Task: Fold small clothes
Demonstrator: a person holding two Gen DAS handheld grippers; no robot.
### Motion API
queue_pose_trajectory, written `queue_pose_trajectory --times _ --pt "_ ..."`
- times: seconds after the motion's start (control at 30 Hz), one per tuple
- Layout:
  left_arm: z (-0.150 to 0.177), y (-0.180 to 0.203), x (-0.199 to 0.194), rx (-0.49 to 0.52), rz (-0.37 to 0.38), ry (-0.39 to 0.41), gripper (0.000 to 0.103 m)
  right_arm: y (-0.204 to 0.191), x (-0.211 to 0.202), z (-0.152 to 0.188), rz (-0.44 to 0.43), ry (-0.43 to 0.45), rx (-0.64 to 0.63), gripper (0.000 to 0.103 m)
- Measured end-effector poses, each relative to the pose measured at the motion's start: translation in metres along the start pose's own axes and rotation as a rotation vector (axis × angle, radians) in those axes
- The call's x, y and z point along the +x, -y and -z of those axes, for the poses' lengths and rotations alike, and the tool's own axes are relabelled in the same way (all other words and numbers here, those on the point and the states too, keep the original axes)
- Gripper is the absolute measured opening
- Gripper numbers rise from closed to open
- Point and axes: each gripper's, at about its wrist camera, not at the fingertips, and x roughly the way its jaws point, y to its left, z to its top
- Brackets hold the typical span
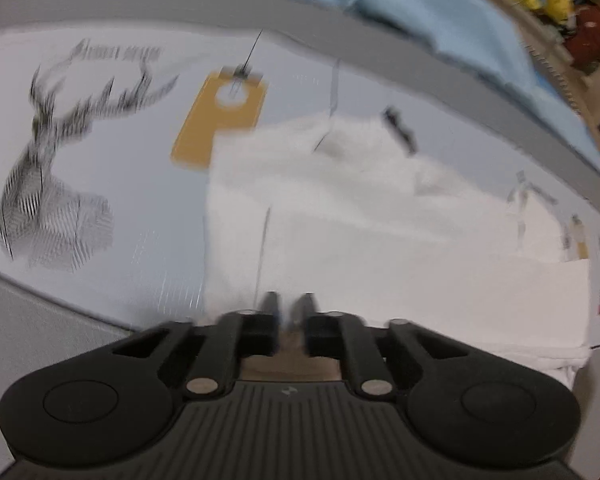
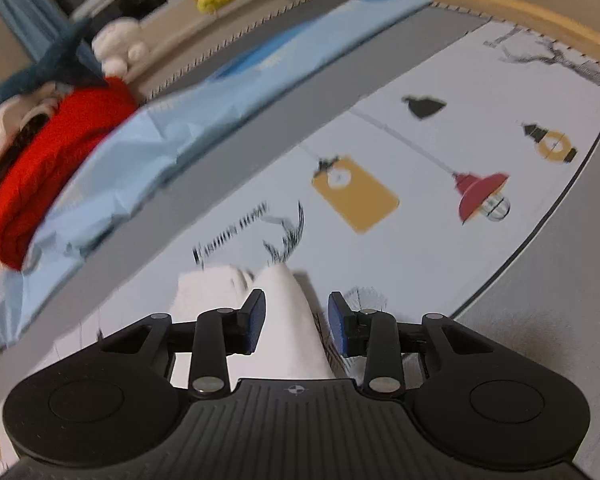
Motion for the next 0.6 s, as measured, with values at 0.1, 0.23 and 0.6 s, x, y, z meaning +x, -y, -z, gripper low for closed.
queue_pose_trajectory --times 0.1,0.23,0.6 --pt "-0.010 -0.002 -0.040 -0.002 0.042 0.115 0.001 -0.005 0.012 0.008 0.023 -0.062 -0.039 0.042" --pt "-0.009 -0.012 -0.047 0.037 -0.058 0.120 0.001 -0.012 0.035 0.028 0.054 -0.175 -0.092 0.049" --pt "-0.006 0.000 -0.026 0.121 -0.015 0.044 0.006 0.011 0.043 0.049 0.237 -0.260 -0.057 0.038"
